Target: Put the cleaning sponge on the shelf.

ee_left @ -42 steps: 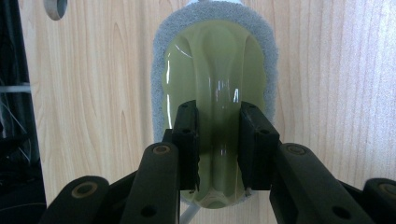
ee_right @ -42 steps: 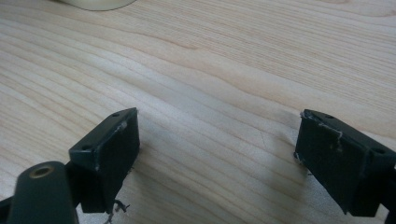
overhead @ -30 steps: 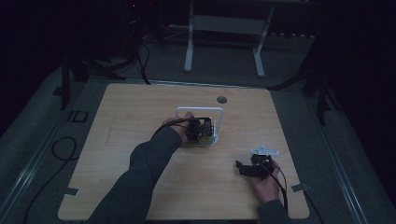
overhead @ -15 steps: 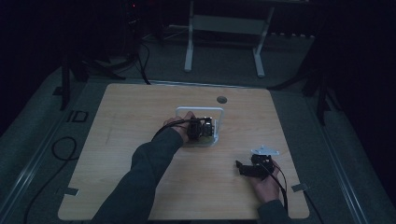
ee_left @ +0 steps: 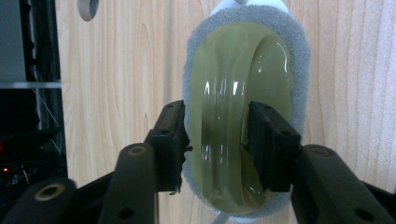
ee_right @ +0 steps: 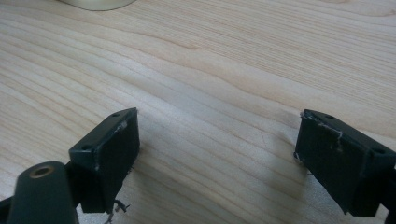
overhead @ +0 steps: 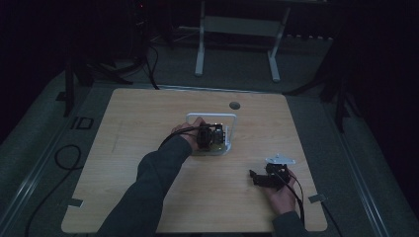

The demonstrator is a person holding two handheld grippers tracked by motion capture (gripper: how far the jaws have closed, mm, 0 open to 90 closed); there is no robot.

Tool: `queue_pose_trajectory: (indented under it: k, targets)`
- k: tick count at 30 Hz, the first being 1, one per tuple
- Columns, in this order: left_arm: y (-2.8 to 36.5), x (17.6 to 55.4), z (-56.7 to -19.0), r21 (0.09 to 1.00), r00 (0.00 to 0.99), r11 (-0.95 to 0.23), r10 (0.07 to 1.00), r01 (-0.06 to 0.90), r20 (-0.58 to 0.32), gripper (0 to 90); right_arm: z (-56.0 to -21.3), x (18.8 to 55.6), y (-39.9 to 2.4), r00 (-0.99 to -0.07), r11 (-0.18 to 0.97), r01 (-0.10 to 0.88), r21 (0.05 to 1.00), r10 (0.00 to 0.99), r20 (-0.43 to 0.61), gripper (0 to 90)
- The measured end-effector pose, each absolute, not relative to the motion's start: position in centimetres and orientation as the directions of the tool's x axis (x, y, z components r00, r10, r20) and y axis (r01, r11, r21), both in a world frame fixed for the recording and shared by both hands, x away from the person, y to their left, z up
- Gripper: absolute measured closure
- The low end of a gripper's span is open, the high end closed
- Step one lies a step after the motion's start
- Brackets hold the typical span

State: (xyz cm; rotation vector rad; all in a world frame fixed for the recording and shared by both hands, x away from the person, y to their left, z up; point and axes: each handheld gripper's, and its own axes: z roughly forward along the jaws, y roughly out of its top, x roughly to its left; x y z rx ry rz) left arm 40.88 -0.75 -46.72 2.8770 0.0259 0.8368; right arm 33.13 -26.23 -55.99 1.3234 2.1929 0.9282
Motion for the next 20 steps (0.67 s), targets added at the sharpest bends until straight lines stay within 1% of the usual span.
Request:
queue_pose_trajectory:
  k: [2, 4, 7, 15, 20]
  targets:
    - [-0.6, 40.8, -46.4, 0.161, 0.844, -0.987, 0.065, -0.026, 0.533, 53.5, -56.0, 33.1, -26.2, -0.462, 0.326, 0.611, 0.722, 0.887, -0.009, 13.3]
    - [-0.4, 40.7, -46.0, 0.191, 0.852, -0.981, 0.087, -0.016, 0.517, 53.4, -56.0, 33.1, -26.2, -0.462, 0.326, 0.611, 0.722, 0.887, -0.009, 13.3]
    - [0.0, 40.5, -45.4, 0.216, 0.857, -0.976, 0.095, -0.02, 0.507, 53.4, -56.0, 33.1, -26.2, -0.462, 0.325, 0.611, 0.722, 0.887, -0.008, 13.3]
    - [1.0, 39.8, -44.4, 0.252, 0.875, -0.968, 0.137, 0.018, 0.464, 57.8, -56.0, 33.1, -26.2, -0.462, 0.325, 0.611, 0.722, 0.887, -0.009, 13.3]
    - [1.8, 38.5, -43.4, 0.279, 0.874, -0.96, 0.157, 0.026, 0.46, 57.4, -56.0, 33.1, -26.2, -0.462, 0.325, 0.61, 0.722, 0.887, -0.009, 13.3]
